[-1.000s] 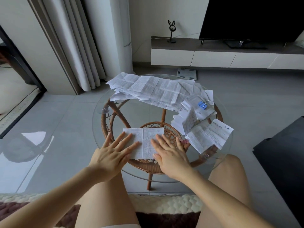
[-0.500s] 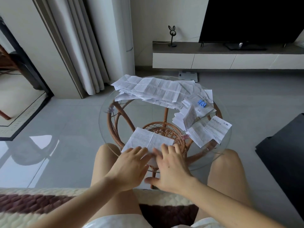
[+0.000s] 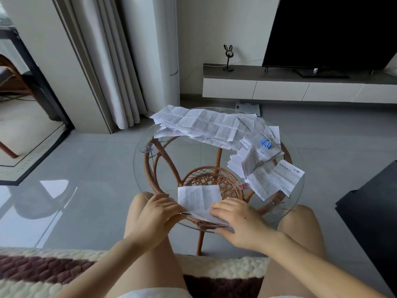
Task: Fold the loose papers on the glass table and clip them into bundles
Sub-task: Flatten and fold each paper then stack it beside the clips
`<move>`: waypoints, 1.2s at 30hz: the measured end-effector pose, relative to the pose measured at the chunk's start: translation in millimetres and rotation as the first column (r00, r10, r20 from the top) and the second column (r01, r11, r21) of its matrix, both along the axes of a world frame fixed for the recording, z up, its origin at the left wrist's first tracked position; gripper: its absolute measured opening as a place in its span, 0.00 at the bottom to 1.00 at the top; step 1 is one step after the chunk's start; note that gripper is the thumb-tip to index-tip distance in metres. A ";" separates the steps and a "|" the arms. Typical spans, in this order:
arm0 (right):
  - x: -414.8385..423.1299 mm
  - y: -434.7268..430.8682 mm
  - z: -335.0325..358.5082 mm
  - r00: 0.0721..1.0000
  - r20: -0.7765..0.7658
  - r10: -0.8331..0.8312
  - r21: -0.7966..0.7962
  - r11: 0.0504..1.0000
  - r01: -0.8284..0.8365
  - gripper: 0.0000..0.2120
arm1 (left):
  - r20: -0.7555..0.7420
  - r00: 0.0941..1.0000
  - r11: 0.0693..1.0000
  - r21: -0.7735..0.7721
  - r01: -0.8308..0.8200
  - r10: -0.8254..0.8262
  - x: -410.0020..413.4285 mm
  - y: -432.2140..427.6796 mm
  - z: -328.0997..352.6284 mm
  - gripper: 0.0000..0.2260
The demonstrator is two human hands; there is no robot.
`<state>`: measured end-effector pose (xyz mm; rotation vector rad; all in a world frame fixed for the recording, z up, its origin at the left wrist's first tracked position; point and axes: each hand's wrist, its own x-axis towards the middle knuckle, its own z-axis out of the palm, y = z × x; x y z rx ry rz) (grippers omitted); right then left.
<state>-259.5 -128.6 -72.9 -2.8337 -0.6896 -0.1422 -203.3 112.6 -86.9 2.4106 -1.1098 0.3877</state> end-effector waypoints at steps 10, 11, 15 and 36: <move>31.2 10.8 7.0 0.863 -0.259 -0.435 0.373 0.779 0.504 0.14 | -0.227 0.900 0.883 -0.212 -0.419 0.373 -2.7 -21.0 10.1 0.10; 32.9 13.2 3.1 0.846 -0.230 -0.482 0.360 0.765 0.534 0.15 | -0.200 0.896 0.881 -0.192 -0.432 0.396 -3.0 -22.3 9.8 0.11; 28.9 27.9 -3.2 0.764 -0.068 -0.642 0.302 0.717 0.629 0.15 | -0.157 0.890 0.872 -0.188 -0.453 0.428 -3.1 -24.1 5.5 0.12; 39.8 43.7 -4.2 0.742 0.159 -0.651 0.210 0.757 0.619 0.22 | -0.113 0.917 0.915 -0.093 -0.393 0.383 6.3 -16.0 -23.8 0.11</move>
